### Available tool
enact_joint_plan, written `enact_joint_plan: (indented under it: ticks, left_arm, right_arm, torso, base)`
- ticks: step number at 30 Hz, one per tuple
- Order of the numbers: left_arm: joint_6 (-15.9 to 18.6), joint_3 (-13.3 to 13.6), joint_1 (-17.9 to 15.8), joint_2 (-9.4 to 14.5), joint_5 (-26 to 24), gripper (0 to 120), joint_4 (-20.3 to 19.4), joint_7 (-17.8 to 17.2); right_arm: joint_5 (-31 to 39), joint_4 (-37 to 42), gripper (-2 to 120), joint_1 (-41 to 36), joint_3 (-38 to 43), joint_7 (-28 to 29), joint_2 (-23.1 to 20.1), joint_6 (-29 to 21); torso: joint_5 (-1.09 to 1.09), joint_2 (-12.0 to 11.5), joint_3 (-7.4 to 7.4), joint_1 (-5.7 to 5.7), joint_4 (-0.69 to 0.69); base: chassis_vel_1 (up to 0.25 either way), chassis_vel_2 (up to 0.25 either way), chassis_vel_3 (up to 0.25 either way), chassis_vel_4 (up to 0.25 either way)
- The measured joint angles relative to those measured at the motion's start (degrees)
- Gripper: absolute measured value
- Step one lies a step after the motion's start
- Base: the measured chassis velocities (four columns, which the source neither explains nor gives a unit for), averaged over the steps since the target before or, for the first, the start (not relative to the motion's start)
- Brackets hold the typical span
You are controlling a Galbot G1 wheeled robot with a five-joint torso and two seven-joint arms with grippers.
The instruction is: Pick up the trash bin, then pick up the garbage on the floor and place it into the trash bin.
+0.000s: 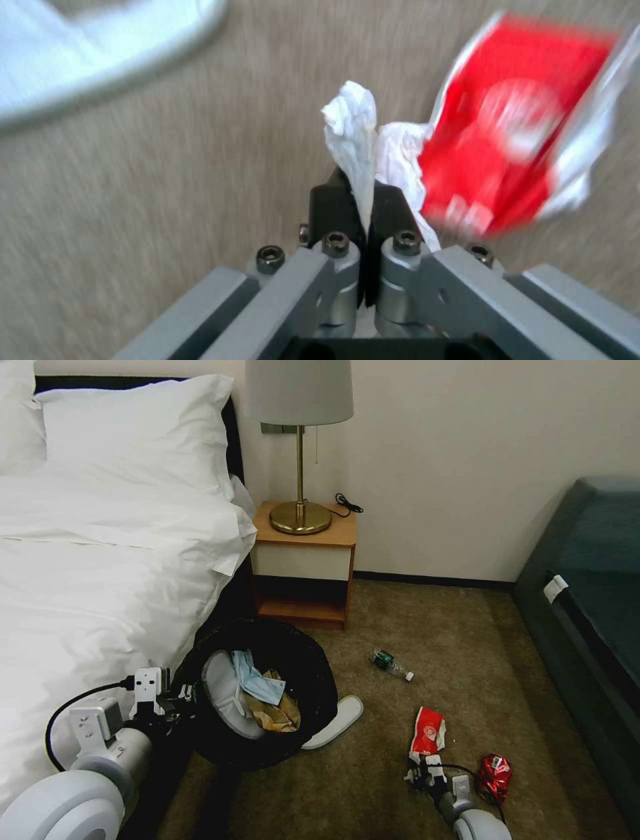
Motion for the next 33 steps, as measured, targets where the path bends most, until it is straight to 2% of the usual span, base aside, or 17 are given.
enact_joint_plan:
  ticks: [7, 9, 13, 14, 15, 18, 19, 23, 24, 25, 29, 33]
  left_arm:
    - [0.00, -0.07, 0.31, 0.08, -0.01, 2, 0.00, -0.08]
    - [0.00, -0.20, 0.39, 0.17, -0.02, 2, 0.00, -0.11]
    - [0.00, -0.21, 0.38, 0.24, -0.04, 2, 0.00, -0.13]
    - [0.00, -0.20, 0.36, 0.29, -0.04, 2, 0.00, -0.16]
    - [0.00, -0.20, 0.36, 0.29, -0.04, 2, 0.00, -0.16]
    - [0.00, -0.01, 0.18, 0.66, -0.05, 2, 0.00, -0.18]
    - [0.00, -0.01, 0.18, 0.66, -0.05, 2, 0.00, -0.18]
    - [0.00, 0.54, -0.15, 0.89, 1.13, 2, 0.00, 0.18]
    - [0.00, 0.54, -0.15, 0.89, 1.13, 2, 0.00, 0.18]
    - [0.00, 0.85, -0.30, 0.90, 1.30, 2, 0.00, 0.37]
    - [0.00, 1.39, -0.55, 1.18, 1.34, 2, 0.00, 0.49]
    - [0.00, 2.29, -1.67, 1.94, 0.70, 2, 0.00, 0.53]
  right_arm:
    - [0.34, 7.95, 0, -0.58, 3.03, -0.45, -1.14, -1.34]
    - [2.18, 14.58, 0, -1.03, 4.28, -0.58, -3.39, -2.61]
    - [4.81, 20.79, 0, -1.28, 5.21, -0.69, -5.39, -4.09]
    - [7.74, 26.37, 0, -1.22, 5.93, -0.84, -7.72, -5.70]
    - [7.74, 26.37, 0, -1.22, 5.93, -0.84, -7.72, -5.70]
    - [14.32, 35.88, 0, 0.81, 6.28, -1.46, -13.71, -9.56]
    - [14.32, 35.88, 0, 0.81, 6.28, -1.46, -13.71, -9.56]
    - [20.82, 43.33, 0, 5.12, 4.51, -2.56, -18.55, -13.54]
    - [20.82, 43.33, 0, 5.12, 4.51, -2.56, -18.55, -13.54]
    - [24.09, 45.64, 0, 7.50, 3.20, -2.98, -19.90, -15.03]
    - [29.89, 48.95, 0, 12.56, 0.00, -3.22, -21.11, -17.42]
    - [32.37, 51.04, 0, 15.73, -2.92, -3.82, -21.18, -19.22]
  torso:
    - [0.00, 0.00, 0.00, 0.00, 0.00]
    - [-0.01, 0.01, 0.00, 0.00, -0.01]
    - [-0.01, 0.01, -0.01, 0.00, -0.01]
    - [-0.03, 0.01, -0.01, 0.00, 0.00]
    - [-0.03, 0.01, -0.01, 0.00, 0.00]
    - [-0.02, 0.02, -0.01, 0.00, -0.01]
    - [-0.02, 0.02, -0.01, 0.00, -0.01]
    - [-0.03, 0.02, -0.01, 0.00, 0.00]
    - [-0.03, 0.02, -0.01, 0.00, 0.00]
    - [-0.03, 0.02, -0.01, 0.00, 0.00]
    - [-0.03, 0.02, -0.01, 0.00, 0.00]
    - [-0.03, 0.02, -0.01, 0.00, 0.00]
  base:
    - [0.000, 0.000, 0.000, 0.000]
    - [0.000, 0.000, 0.000, 0.000]
    - [0.000, 0.000, 0.000, 0.000]
    - [0.000, 0.000, 0.000, 0.000]
    - [0.000, 0.000, 0.000, 0.000]
    - [0.000, 0.000, 0.000, 0.000]
    - [0.000, 0.000, 0.000, 0.000]
    - [0.000, 0.000, 0.000, 0.000]
    - [0.000, 0.000, 0.000, 0.000]
    - [0.000, 0.000, 0.000, 0.000]
    - [0.000, 0.000, 0.000, 0.000]
    - [0.000, 0.000, 0.000, 0.000]
